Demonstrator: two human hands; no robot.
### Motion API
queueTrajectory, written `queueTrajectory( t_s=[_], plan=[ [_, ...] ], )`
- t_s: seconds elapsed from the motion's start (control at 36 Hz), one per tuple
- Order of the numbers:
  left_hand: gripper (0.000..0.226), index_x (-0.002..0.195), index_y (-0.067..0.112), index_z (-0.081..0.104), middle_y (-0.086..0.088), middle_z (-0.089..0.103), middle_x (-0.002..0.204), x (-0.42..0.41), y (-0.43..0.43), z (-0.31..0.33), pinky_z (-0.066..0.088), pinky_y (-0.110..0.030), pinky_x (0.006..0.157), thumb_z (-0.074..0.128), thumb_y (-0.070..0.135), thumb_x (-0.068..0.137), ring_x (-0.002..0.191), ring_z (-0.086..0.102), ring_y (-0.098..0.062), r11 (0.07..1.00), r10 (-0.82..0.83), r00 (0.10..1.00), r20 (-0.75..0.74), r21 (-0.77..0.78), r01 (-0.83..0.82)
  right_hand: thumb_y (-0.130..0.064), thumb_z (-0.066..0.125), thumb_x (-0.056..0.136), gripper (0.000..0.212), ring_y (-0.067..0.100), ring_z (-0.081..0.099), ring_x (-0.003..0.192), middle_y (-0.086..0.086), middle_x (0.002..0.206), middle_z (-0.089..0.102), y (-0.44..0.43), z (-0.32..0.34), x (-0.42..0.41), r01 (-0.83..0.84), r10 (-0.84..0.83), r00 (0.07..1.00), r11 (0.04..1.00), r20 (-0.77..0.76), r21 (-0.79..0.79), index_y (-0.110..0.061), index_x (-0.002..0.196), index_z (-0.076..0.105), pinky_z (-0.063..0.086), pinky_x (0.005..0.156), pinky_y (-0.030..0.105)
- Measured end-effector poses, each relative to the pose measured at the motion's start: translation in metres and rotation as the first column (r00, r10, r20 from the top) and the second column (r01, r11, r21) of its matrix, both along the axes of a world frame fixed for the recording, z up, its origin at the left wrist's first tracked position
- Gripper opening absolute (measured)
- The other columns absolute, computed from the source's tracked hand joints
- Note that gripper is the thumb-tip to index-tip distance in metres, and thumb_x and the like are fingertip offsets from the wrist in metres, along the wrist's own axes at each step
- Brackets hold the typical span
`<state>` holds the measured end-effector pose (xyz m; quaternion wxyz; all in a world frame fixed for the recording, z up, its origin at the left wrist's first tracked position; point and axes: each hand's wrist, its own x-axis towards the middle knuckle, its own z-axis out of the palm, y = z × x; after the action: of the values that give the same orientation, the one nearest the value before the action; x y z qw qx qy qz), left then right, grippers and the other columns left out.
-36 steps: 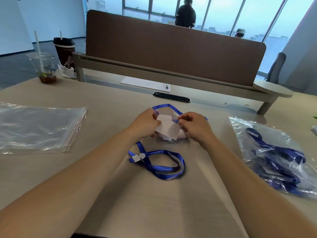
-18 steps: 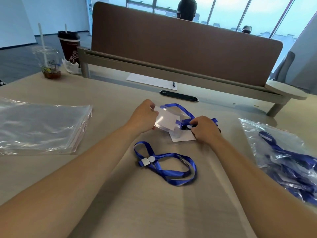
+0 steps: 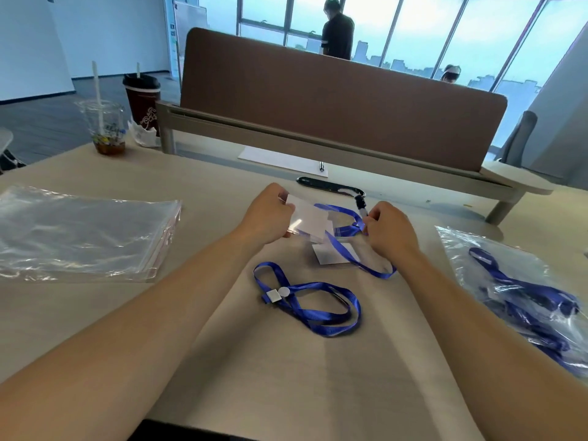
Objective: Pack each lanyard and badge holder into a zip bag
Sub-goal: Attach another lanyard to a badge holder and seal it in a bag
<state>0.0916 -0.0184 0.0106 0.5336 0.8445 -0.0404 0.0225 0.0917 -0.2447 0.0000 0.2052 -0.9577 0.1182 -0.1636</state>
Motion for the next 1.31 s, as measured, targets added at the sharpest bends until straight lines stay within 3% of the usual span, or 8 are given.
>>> queueTrajectory(
  t_s=[0.19,0.39,0.5,0.67,0.92,1.08,1.19,1.31],
  plan=[
    [0.018,0.115,0.018,0.051,-0.006,0.056,0.107,-0.020,0.000,0.018,0.059,-0.050,0.083,0.055,0.015,0.097,0.092,0.066,-0.033,0.998,0.022,0.999,0.025,-0.052,-0.021,-0.022,0.053,0.101,0.012,0.011,0.063,0.075,0.001,0.084,0.072,-0.001,0.038,-0.023,-0.078,0.048,0.983,0.983,0.176,0.167,-0.014,0.093,0.057,0.040,0.064,0.025],
    [0.018,0.114,0.015,0.050,-0.001,0.055,0.106,-0.033,0.003,0.027,0.060,-0.028,0.072,0.053,0.010,0.097,0.085,0.057,-0.015,0.995,0.064,0.993,0.096,-0.088,-0.055,-0.029,0.056,0.100,0.017,0.015,0.063,0.072,0.000,0.079,0.070,-0.001,0.078,-0.048,-0.085,0.040,0.967,0.981,0.252,0.173,-0.014,0.096,0.063,0.048,0.068,0.031],
    [0.014,0.108,0.016,0.048,0.002,0.052,0.096,-0.040,0.006,0.035,0.060,-0.045,0.080,0.052,0.008,0.098,0.091,0.062,-0.024,0.988,0.078,0.994,0.080,-0.140,-0.067,-0.022,0.056,0.100,0.012,0.013,0.059,0.070,0.003,0.081,0.068,0.000,0.094,-0.059,-0.128,0.048,0.938,0.969,0.344,0.211,-0.012,0.096,0.061,0.049,0.072,0.032],
    [0.021,0.119,0.014,0.048,-0.002,0.051,0.111,-0.045,0.004,0.047,0.047,-0.011,0.043,0.054,0.009,0.100,0.065,0.056,-0.008,0.990,0.073,0.992,0.107,-0.130,-0.058,-0.021,0.058,0.100,0.009,0.014,0.059,0.065,0.006,0.079,0.066,0.003,0.120,-0.073,-0.221,0.034,0.862,0.923,0.506,0.315,-0.014,0.094,0.057,0.043,0.059,0.022],
    [0.031,0.129,0.016,0.048,-0.001,0.049,0.114,-0.045,0.000,0.062,0.046,-0.011,0.042,0.054,0.007,0.099,0.068,0.053,-0.009,0.991,0.067,0.991,0.119,-0.126,-0.052,-0.028,0.059,0.100,0.010,0.020,0.059,0.072,0.004,0.083,0.064,0.009,0.149,-0.075,-0.261,0.031,0.801,0.917,0.598,0.302,-0.019,0.097,0.055,0.045,0.065,0.029],
    [0.032,0.128,0.018,0.048,-0.002,0.052,0.117,-0.045,-0.002,0.060,0.058,-0.021,0.057,0.056,0.009,0.098,0.080,0.057,-0.017,0.990,0.060,0.992,0.113,-0.131,-0.045,-0.028,0.061,0.098,0.012,0.017,0.056,0.071,-0.002,0.079,0.062,0.011,0.151,-0.074,-0.296,0.113,0.825,0.921,0.554,0.253,-0.017,0.098,0.059,0.047,0.065,0.031],
    [0.034,0.129,0.017,0.049,-0.003,0.054,0.119,-0.044,-0.003,0.056,0.061,-0.026,0.063,0.057,0.009,0.097,0.098,0.060,-0.024,0.990,0.067,0.994,0.090,-0.132,-0.054,-0.023,0.064,0.096,0.009,0.013,0.056,0.065,0.001,0.077,0.064,0.015,0.136,-0.076,-0.366,0.312,0.905,0.917,0.288,0.160,-0.014,0.094,0.066,0.049,0.064,0.027],
    [0.023,0.119,0.016,0.054,-0.007,0.057,0.116,-0.044,-0.004,0.049,0.062,-0.029,0.066,0.052,0.008,0.098,0.095,0.061,-0.024,0.990,0.017,0.997,0.072,-0.138,-0.007,-0.025,0.065,0.095,0.011,0.016,0.060,0.076,0.003,0.084,0.066,0.019,0.114,-0.073,-0.381,0.370,0.923,0.916,0.105,0.127,-0.015,0.095,0.068,0.053,0.071,0.029]
  ],
)
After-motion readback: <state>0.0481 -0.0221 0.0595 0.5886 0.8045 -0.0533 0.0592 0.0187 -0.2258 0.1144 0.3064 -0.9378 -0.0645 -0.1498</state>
